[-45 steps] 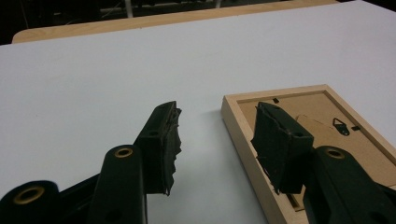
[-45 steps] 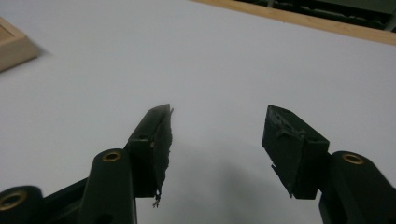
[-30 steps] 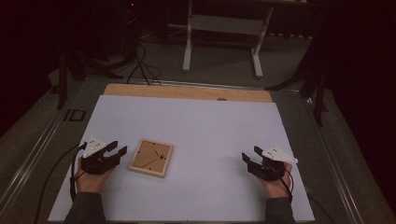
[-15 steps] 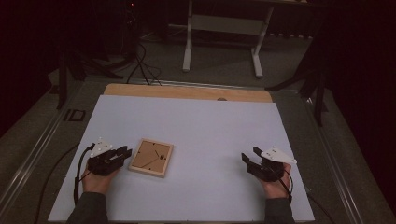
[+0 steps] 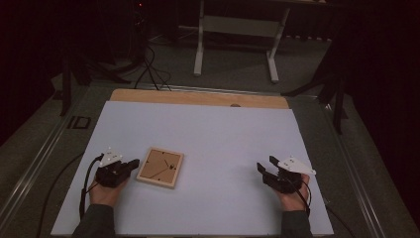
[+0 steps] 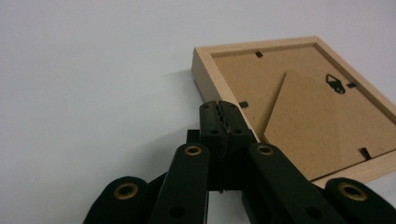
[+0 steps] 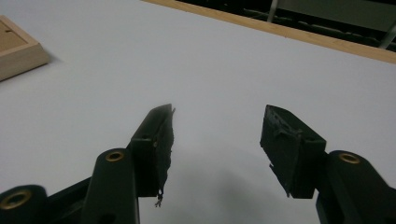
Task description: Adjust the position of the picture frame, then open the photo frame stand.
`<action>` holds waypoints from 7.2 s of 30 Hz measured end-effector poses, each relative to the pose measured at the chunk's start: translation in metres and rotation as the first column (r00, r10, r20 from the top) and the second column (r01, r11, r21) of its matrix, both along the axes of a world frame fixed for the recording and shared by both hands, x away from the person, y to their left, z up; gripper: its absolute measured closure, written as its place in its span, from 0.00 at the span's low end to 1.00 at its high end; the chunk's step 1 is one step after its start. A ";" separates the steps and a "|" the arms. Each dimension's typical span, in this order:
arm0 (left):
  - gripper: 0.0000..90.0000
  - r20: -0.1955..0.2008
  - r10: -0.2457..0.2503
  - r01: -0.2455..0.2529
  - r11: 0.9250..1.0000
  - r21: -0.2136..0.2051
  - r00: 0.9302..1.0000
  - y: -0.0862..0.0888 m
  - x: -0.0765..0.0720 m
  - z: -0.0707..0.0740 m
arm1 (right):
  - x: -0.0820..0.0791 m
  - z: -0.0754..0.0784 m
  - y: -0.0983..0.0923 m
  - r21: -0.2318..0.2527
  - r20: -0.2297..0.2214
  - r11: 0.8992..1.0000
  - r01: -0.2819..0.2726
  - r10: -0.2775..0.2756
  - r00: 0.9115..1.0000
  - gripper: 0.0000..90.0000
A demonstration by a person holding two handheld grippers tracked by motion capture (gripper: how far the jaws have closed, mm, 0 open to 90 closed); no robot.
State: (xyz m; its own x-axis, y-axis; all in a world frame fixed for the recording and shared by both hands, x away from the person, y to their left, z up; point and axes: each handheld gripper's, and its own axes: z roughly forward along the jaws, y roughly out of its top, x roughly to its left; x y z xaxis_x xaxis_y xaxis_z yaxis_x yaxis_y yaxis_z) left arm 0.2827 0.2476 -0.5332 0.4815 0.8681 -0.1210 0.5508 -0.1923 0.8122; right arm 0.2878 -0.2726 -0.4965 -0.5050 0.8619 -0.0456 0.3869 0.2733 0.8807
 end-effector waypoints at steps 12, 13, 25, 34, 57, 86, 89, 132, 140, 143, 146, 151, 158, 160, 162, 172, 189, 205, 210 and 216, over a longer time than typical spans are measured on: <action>1.00 -0.030 -0.012 0.013 0.999 0.030 0.999 -0.007 -0.001 -0.002 | -0.001 0.000 -0.001 0.005 -0.001 1.000 -0.005 0.005 1.000 0.48; 1.00 -0.031 -0.016 0.017 0.999 0.035 0.999 -0.008 -0.001 -0.002 | -0.001 0.000 -0.001 0.004 -0.002 1.000 -0.007 0.007 1.000 0.48; 1.00 -0.031 -0.096 0.097 0.994 0.044 0.995 -0.027 -0.007 -0.001 | -0.001 -0.001 0.005 -0.001 -0.009 0.999 -0.032 0.032 0.999 0.48; 0.99 -0.023 -0.135 0.137 0.987 0.087 0.991 -0.045 -0.007 0.002 | -0.002 -0.004 0.021 0.013 -0.026 0.996 -0.086 0.086 0.996 0.48; 0.99 -0.014 -0.145 0.146 0.983 0.110 0.989 -0.070 0.000 -0.003 | -0.007 -0.011 0.085 0.018 -0.060 0.967 -0.255 0.255 0.965 0.52; 1.00 -0.006 -0.153 0.153 0.982 0.108 0.988 -0.077 0.003 -0.004 | -0.015 -0.039 0.151 -0.040 -0.161 0.896 -0.442 0.431 0.888 0.58; 1.00 -0.003 -0.159 0.159 0.982 0.103 0.987 -0.081 0.004 -0.004 | -0.015 -0.041 0.153 -0.052 -0.175 0.897 -0.439 0.424 0.888 0.61; 1.00 -0.042 -0.157 0.160 0.985 0.069 0.987 -0.102 0.028 -0.002 | -0.009 -0.043 0.142 -0.118 -0.177 0.942 -0.314 0.291 0.940 0.85; 1.00 -0.018 -0.172 0.173 0.982 0.074 0.985 -0.109 0.028 -0.002 | -0.003 -0.043 0.136 -0.109 -0.180 0.958 -0.264 0.242 0.953 0.87; 1.00 -0.016 -0.170 0.171 0.983 0.072 0.985 -0.109 0.028 -0.002 | -0.003 -0.043 0.136 -0.114 -0.178 0.959 -0.261 0.239 0.955 0.87; 1.00 -0.012 -0.169 0.169 0.983 0.073 0.986 -0.109 0.030 -0.002 | -0.001 -0.044 0.136 -0.100 -0.181 0.962 -0.253 0.232 0.956 0.86; 1.00 -0.010 -0.158 0.158 0.986 0.060 0.987 -0.108 0.032 -0.003 | 0.002 -0.045 0.136 -0.073 -0.182 0.966 -0.249 0.233 0.955 0.86; 0.95 -0.019 -0.147 0.148 0.986 0.076 0.989 -0.108 0.032 -0.002 | 0.004 -0.043 0.134 -0.048 -0.177 0.962 -0.268 0.256 0.950 0.77; 0.93 -0.021 -0.140 0.141 0.988 0.069 0.990 -0.106 0.032 -0.001 | 0.003 -0.041 0.133 -0.046 -0.165 0.962 -0.271 0.260 0.951 0.75; 0.92 -0.015 -0.130 0.131 0.990 0.059 0.991 -0.103 0.032 0.001 | 0.004 -0.039 0.129 -0.035 -0.150 0.961 -0.276 0.268 0.952 0.71; 0.78 0.013 -0.139 0.139 0.990 -0.031 0.990 -0.094 0.029 0.011 | 0.004 -0.025 0.125 0.018 -0.105 0.956 -0.294 0.295 0.950 0.66; 0.66 0.058 -0.233 0.233 0.972 0.011 0.971 -0.107 0.015 0.029 | 0.017 -0.026 0.137 -0.022 -0.123 0.946 -0.323 0.318 0.940 0.97; 0.51 0.082 -0.235 0.225 0.967 0.115 0.968 -0.133 0.015 0.026 | 0.016 -0.029 0.136 0.005 -0.112 0.953 -0.304 0.303 0.946 0.99; 0.51 0.067 -0.244 0.232 0.962 0.142 0.968 -0.138 0.023 0.021 | 0.016 -0.030 0.136 0.005 -0.107 0.953 -0.303 0.301 0.947 0.99; 0.51 0.050 -0.256 0.247 0.960 0.133 0.965 -0.146 0.029 0.017 | 0.016 -0.030 0.136 0.008 -0.104 0.951 -0.308 0.307 0.946 0.99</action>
